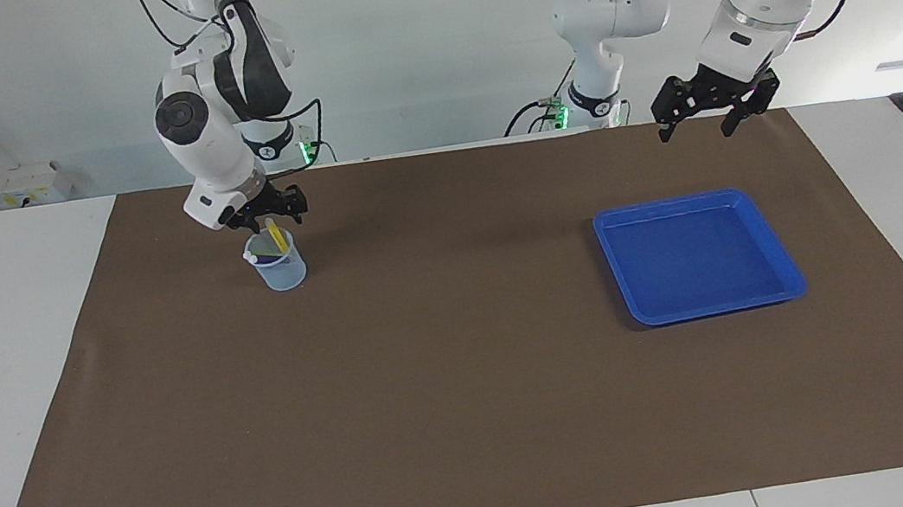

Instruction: Right arm passes pens to left for tray arrangement

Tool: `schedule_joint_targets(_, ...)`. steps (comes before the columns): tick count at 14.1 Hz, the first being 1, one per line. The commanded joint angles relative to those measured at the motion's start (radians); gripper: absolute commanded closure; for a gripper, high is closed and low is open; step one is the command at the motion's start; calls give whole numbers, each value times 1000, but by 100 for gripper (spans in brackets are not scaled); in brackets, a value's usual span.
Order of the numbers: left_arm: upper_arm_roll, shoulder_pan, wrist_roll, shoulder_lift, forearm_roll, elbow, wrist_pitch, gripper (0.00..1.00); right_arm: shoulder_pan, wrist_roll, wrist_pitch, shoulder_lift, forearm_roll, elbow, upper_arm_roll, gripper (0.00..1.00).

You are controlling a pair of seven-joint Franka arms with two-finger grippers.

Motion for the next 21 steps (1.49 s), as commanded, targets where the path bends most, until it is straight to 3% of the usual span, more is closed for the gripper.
schedule_joint_targets(1,-1,6,-5,-28,0,-29,4,0,-8,-23,12,-26,-23,-24,-1,19)
schedule_joint_targets(5,-1,6,-5,-28,0,-31,4,0,-19,-21,15,-24,-25,-24,-3,25)
schedule_joint_targets(12,-1,5,-8,-28,0,-29,0,0,-28,-14,11,-24,-25,-26,-3,51)
schedule_joint_targets(14,-1,6,-6,-36,0,-31,-2,0,-29,-15,11,-24,-25,-27,-1,66)
schedule_joint_targets(17,7,8,-6,-36,0,-29,0,0,-28,-15,6,-24,-25,-29,-1,96)
schedule_joint_targets(21,8,15,-8,-38,0,-32,-16,0,-29,-24,6,-21,-25,-24,-3,100)
